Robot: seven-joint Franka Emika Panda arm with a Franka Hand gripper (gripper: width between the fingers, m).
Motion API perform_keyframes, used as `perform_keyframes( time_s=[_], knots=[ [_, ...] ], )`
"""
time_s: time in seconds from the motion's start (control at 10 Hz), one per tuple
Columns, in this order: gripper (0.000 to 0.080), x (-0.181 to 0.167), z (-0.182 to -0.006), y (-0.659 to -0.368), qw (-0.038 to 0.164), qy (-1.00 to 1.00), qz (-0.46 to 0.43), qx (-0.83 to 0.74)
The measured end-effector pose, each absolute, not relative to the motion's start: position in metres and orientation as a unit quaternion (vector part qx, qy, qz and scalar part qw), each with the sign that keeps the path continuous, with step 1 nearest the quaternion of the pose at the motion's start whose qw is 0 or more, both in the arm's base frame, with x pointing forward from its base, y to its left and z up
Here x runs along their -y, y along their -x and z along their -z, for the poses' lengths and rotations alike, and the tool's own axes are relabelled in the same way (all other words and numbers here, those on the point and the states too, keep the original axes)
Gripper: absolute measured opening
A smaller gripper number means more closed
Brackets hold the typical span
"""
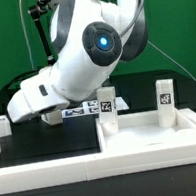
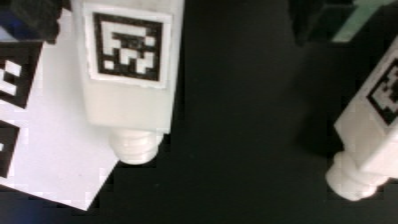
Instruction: Assemble square table
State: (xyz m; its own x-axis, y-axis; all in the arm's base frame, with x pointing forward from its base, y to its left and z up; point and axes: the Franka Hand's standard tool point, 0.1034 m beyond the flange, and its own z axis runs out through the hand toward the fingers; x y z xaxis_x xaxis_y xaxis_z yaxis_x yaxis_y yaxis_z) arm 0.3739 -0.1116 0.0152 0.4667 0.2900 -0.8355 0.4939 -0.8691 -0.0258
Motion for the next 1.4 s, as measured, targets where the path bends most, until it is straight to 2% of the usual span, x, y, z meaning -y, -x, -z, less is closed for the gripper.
perform_keyframes(
  time_s=[0.5, 0.7, 0.8, 1.2, 1.3, 1.4],
  knots=[
    [0.0648, 0.113, -0.010, -0.374, 0.112, -0.848, 0.463, -0.232],
    [0.0378, 0.113, -0.010, -0.374, 0.112, -0.848, 0.463, -0.232],
    [0.0288, 0.113, -0.010, -0.374, 0.112, -0.848, 0.463, -0.233],
    [0.0288, 0.112, -0.010, -0.374, 0.112, -0.848, 0.462, -0.234],
    [0.0288, 0.111, -0.014, -0.376, 0.111, -0.847, 0.465, -0.234],
    [0.0288, 0.109, -0.029, -0.386, 0.108, -0.844, 0.471, -0.231]
  ],
)
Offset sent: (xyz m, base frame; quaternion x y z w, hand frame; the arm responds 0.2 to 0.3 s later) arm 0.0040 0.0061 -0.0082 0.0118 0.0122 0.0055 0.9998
